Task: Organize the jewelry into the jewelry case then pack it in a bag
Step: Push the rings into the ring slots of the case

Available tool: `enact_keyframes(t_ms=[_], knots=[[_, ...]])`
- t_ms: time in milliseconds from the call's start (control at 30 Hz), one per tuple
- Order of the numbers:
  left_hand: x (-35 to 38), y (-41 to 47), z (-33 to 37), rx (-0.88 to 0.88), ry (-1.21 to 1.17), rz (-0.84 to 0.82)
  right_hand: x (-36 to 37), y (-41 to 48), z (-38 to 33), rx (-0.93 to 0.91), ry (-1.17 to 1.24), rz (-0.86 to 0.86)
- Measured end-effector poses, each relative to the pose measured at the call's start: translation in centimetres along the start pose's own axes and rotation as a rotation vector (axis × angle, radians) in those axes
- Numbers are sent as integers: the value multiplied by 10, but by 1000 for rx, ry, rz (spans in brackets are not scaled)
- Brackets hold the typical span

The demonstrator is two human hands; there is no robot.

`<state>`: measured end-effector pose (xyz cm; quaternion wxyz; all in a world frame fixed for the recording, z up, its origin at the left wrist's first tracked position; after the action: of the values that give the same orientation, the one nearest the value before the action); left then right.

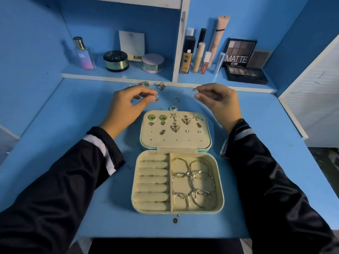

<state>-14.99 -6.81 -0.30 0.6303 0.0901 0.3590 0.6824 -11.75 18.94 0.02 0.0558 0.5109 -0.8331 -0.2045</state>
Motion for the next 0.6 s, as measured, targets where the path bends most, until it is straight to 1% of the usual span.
enact_keyframes(t_ms=[100, 267, 600], knots=[[-11, -14, 10, -20, -39, 24, -8, -15, -11, 19, 26, 24], [-28, -43, 30, -22, -79, 26, -14, -44, -28, 41, 89, -2], [-52, -105, 55, -45, -97, -55, -11, -91, -40, 45, 161, -84]])
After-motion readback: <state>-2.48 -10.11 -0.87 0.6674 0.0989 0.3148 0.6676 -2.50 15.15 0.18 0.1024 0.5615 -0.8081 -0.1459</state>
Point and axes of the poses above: each hand's wrist, its own y-axis towards the middle knuckle, its own x-axis out of the palm, z = x × y, the point moved 4 cm from there along y, towards the middle knuckle, and after that the axes turned 15 degrees about z, right-handed, at the moved point
